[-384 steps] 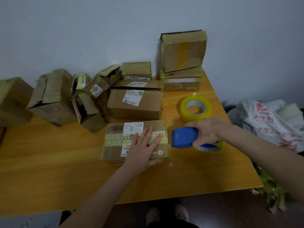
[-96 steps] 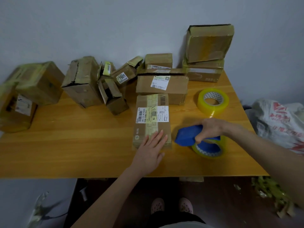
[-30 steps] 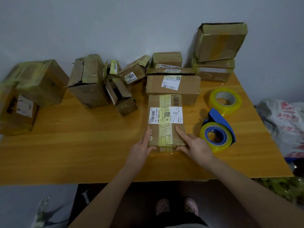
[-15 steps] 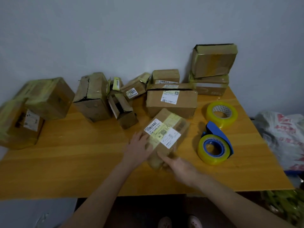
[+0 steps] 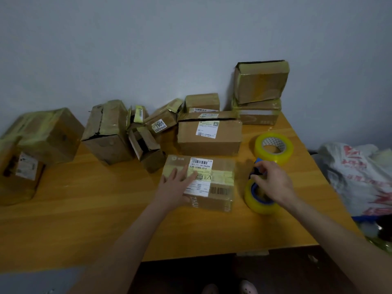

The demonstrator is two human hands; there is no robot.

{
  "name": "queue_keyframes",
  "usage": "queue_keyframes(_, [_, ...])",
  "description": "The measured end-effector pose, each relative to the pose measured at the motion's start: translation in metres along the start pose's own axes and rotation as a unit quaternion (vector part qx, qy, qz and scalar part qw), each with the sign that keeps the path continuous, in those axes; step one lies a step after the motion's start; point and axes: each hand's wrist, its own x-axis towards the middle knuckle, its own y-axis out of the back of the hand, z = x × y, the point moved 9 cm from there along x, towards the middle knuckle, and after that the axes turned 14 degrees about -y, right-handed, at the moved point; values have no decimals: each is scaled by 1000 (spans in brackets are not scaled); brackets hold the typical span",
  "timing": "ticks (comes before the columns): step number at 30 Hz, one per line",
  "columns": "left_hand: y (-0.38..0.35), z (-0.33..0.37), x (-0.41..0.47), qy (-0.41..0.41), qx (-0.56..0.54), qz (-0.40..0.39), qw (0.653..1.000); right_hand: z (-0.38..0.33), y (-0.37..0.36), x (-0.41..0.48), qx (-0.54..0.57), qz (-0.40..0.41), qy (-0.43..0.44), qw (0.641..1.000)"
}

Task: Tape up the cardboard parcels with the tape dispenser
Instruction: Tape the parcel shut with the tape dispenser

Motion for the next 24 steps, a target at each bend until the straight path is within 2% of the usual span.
queue_keyframes(3, [13, -2, -4, -2, 35, 58, 998, -10, -6, 10, 9, -38, 1, 999])
queue_keyframes(5, [22, -5, -14, 50, -31, 158, 986, -31, -20, 11, 24, -86, 10, 996])
queue_keyframes(6, [25, -8, -23, 97, -106, 218, 965, -41, -30, 10, 20, -117, 7, 993])
queue_keyframes(8, [14, -10, -33, 177, -298, 285, 894, -57, -52, 5, -39, -175, 13, 984])
queue_keyframes(10, [-10, 0, -33, 201, -463, 261, 823, -63, -73, -5, -120, -232, 35, 965])
queue_keyframes(11, [-18, 7, -33, 197, -490, 238, 815, -62, -82, -12, -130, -268, 40, 954])
queue_keyframes(13, [-22, 16, -35, 176, -452, 210, 849, -55, -99, -29, -64, -356, 18, 932])
queue_keyframes(15, [-18, 19, -32, 154, -436, 208, 862, -47, -104, -37, 11, -376, -10, 927])
queue_keyframes(17, [-11, 21, -24, 138, -450, 216, 856, -48, -94, -32, 10, -315, -3, 949])
queue_keyframes(20, [-4, 17, -13, 146, -441, 215, 859, -56, -79, -13, -67, -207, 17, 976])
queue_keyframes(22, [-2, 15, -11, 146, -413, 215, 873, -65, -72, -5, -90, -151, 28, 984])
queue_keyframes(24, [-2, 18, -10, 131, -363, 199, 901, -69, -71, -1, -97, -140, 31, 985])
